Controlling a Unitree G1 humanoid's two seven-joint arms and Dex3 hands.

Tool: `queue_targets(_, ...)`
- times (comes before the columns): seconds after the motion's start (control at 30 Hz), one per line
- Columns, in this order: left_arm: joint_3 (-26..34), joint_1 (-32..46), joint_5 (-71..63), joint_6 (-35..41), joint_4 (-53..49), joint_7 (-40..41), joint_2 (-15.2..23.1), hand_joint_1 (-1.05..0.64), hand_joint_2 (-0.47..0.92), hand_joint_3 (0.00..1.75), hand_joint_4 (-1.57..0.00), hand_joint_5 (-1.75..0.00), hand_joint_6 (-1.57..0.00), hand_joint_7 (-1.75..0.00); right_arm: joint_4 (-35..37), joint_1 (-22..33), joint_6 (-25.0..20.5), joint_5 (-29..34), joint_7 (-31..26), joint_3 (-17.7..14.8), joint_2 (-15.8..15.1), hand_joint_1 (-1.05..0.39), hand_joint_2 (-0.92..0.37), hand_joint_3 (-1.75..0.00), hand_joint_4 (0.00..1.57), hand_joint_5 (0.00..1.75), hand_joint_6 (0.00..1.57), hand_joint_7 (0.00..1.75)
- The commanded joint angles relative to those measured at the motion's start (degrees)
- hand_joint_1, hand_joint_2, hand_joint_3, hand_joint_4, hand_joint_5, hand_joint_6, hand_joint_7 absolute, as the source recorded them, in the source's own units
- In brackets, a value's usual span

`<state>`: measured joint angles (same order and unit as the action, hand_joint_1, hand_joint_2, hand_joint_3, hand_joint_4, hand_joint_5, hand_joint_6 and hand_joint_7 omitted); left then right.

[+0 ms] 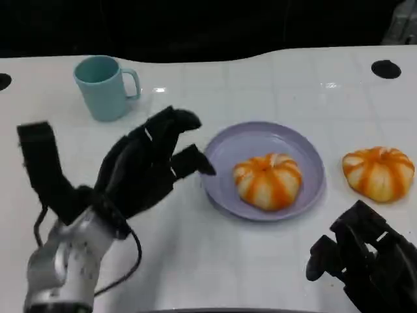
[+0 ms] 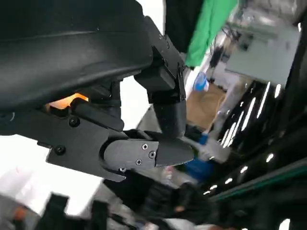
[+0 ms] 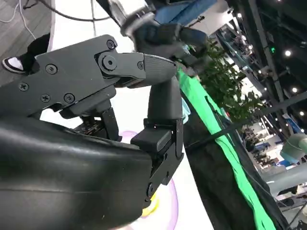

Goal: Grasp the bread from the table and place it into the plate.

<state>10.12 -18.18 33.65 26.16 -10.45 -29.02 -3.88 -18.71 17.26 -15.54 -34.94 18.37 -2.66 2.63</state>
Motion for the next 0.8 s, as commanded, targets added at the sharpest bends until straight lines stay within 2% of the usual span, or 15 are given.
queue_targets(0.03, 1.3, 7.1, 4.1, 5.0, 8.9, 5.5, -1.4, -0.59, 0.92, 0.48, -0.77, -1.75, -0.57, -1.61, -0.8, 0.2, -0.4, -0.1, -0.6, -0.3, -0.6, -0.51, -0.78, -0.48, 0.65, 1.75, 0.57, 1.50)
queue_targets(0.2, 0.3, 14.0, 4.4, 5.6, 15.2, 8.6, -2.4, -0.58, 0.92, 0.42, -0.79, -1.75, -0.53, -1.73, -1.0, 0.3, -0.2, 0.0, -0.3, -0.2, -0.8, -0.51, -0.79, -0.48, 0.64, 1.75, 0.56, 1.50)
queue_targets(0.3, -0.2, 17.4, 5.2, 5.9, 17.4, 8.4, -2.4, -0.58, 0.92, 0.48, -0.76, -1.75, -0.51, -1.74, -0.9, 0.3, -0.1, -0.1, 0.1, -0.3, -1.0, -0.52, -0.79, -0.47, 0.64, 1.75, 0.55, 1.51)
queue_targets(0.8, 0.5, 24.2, 10.0, 9.4, 23.0, 13.7, -2.7, -0.60, 0.92, 0.41, -0.73, -1.75, -0.51, -1.75, -1.7, 0.9, -0.3, -0.1, -0.1, -0.7, -1.3, -0.53, -0.81, -0.45, 0.62, 1.75, 0.53, 1.52)
